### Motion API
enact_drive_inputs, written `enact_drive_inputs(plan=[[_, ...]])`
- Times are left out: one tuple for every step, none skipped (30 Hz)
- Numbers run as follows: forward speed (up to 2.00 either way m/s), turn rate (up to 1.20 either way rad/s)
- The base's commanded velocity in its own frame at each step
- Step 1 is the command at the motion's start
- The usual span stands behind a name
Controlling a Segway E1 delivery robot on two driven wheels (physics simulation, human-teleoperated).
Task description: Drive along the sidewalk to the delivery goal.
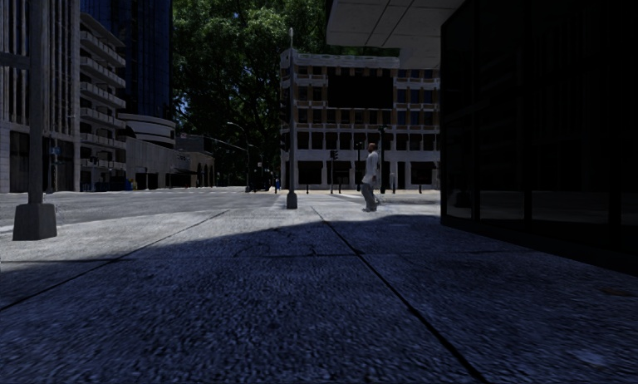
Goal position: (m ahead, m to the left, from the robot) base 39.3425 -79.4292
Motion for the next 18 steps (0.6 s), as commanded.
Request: enact_drive_inputs(plan=[[2.0,0.0],[2.0,0.0],[2.0,0.0],[2.0,0.0],[2.0,0.0],[2.0,0.0],[2.0,0.0],[2.0,0.0],[2.0,0.0],[2.0,0.0],[2.0,0.0],[2.0,0.0],[2.0,0.0],[2.0,0.0],[2.0,0.0],[2.0,0.0],[2.0,0.0],[2.0,0.0]])
